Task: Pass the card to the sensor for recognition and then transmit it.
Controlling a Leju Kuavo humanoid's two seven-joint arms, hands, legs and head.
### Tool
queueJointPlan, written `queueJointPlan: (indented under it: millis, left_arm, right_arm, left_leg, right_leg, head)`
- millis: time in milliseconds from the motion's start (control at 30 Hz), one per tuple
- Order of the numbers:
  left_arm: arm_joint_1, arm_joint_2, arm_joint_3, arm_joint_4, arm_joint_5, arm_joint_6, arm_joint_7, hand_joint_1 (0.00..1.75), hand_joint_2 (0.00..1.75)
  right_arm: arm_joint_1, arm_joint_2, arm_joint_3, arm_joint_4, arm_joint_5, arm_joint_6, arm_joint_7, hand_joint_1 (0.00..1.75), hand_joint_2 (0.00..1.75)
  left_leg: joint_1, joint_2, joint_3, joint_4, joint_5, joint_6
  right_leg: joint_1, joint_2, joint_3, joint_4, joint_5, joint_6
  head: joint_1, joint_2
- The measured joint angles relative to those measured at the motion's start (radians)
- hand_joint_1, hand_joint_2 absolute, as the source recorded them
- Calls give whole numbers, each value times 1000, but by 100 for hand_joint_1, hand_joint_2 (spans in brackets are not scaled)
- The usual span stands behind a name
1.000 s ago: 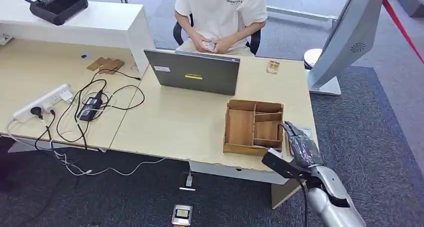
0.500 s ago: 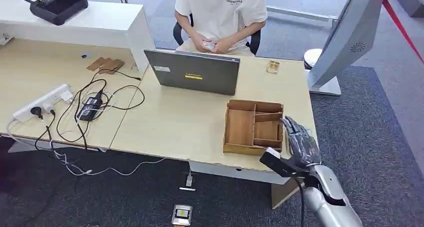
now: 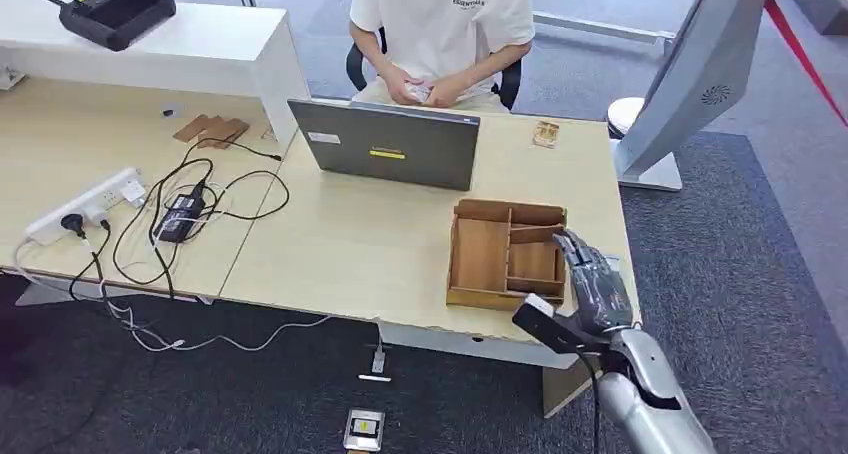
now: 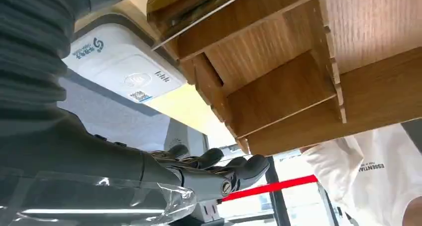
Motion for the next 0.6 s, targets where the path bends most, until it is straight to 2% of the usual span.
queueJointPlan:
  millis: [200, 567, 600]
  left_arm:
    - [0, 0, 0, 0, 0, 0, -1, 0, 0]
    - [-2, 0, 0, 0, -5, 0, 6, 0, 0]
    - [-2, -1, 0, 0, -6, 0, 8, 0, 0]
  right_arm:
    - [-7, 5, 3, 20, 0, 27, -10, 0, 175]
    - [-10, 5, 5, 34, 0, 32, -14, 0, 175]
    - [-10, 5, 6, 35, 0, 32, -15, 17, 175]
  left_leg:
    - [0, 0, 0, 0, 0, 0]
    - [0, 0, 0, 0, 0, 0]
    - [0, 0, 0, 0, 0, 0]
  right_leg:
    - [0, 0, 0, 0, 0, 0]
    - [0, 0, 0, 0, 0, 0]
    - [0, 0, 0, 0, 0, 0]
  head:
    - [0, 0]
    - [0, 0]
    - [0, 0]
